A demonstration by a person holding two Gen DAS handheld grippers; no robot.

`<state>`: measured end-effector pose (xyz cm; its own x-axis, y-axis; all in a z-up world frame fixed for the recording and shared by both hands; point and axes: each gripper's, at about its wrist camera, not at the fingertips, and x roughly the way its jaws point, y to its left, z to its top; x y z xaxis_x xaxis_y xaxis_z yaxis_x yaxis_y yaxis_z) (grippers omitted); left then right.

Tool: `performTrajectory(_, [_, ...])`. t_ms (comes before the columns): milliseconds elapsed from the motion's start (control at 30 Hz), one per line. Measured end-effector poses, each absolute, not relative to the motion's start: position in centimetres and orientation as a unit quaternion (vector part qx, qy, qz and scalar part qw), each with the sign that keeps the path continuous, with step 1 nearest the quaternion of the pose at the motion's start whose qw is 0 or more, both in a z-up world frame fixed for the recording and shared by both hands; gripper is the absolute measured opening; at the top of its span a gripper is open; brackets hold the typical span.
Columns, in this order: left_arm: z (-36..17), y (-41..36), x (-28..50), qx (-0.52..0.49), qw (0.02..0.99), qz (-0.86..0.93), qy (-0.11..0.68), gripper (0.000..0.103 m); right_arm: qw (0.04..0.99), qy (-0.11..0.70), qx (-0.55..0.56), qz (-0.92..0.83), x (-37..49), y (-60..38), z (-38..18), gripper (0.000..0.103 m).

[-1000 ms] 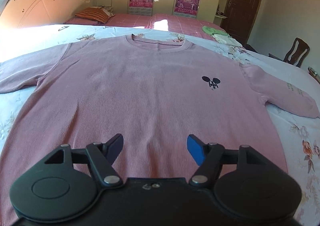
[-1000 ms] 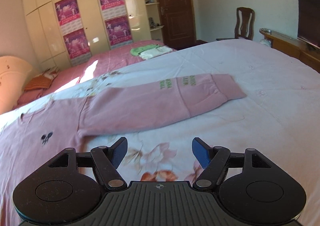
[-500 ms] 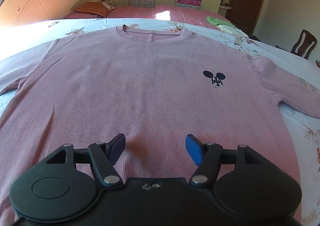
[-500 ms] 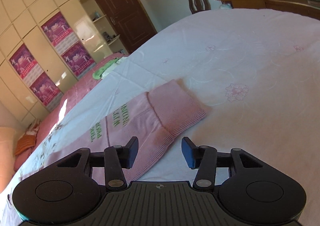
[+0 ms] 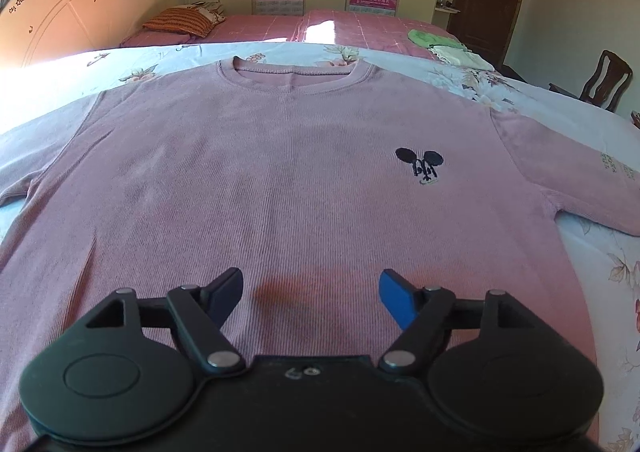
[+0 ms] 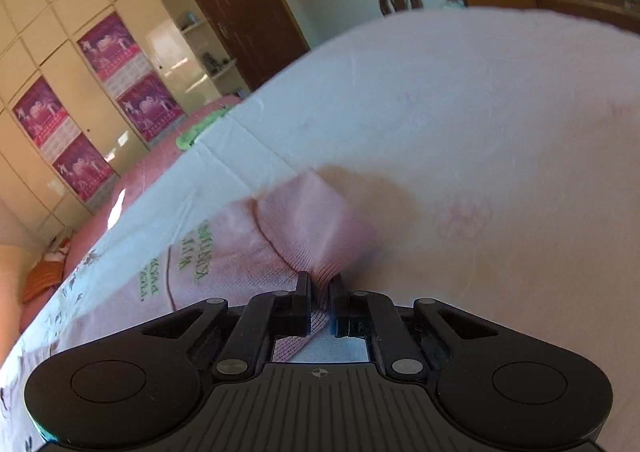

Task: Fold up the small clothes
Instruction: 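Grasp the sleeve cuff with the right tool and lift it, then carry the cuff across the sweater body and release it with the right tool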

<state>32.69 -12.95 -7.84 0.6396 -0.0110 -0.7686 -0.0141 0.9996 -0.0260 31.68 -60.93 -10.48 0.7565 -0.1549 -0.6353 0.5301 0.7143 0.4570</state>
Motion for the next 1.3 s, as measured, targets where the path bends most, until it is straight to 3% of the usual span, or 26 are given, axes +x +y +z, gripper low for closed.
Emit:
performTrajectory(300, [-7.8,-9.1,30.1,0.011,0.909,0.012,0.415,0.076,0.922,0.272,0.23,-0.154,30.6,-52.9,-5.9,0.007])
performTrajectory(633, [-7.7,-3.2,30.8,-0.011,0.914,-0.015,0.404,0.076,0.947,0.284,0.135,-0.059,31.3,-37.5,-4.6,0.007])
performTrajectory(1033, [-7.2,5.5,32.1,-0.017,0.914,-0.017,0.405,0.075,0.939,0.336,0.043,0.064,36.2,-15.0,-8.3,0.007])
performTrajectory(1300, [-7.3,7.7,32.4,-0.051,0.914,-0.03,0.4,0.071,0.922,0.364,-0.021,0.131,40.7,-6.5,-11.7,0.008])
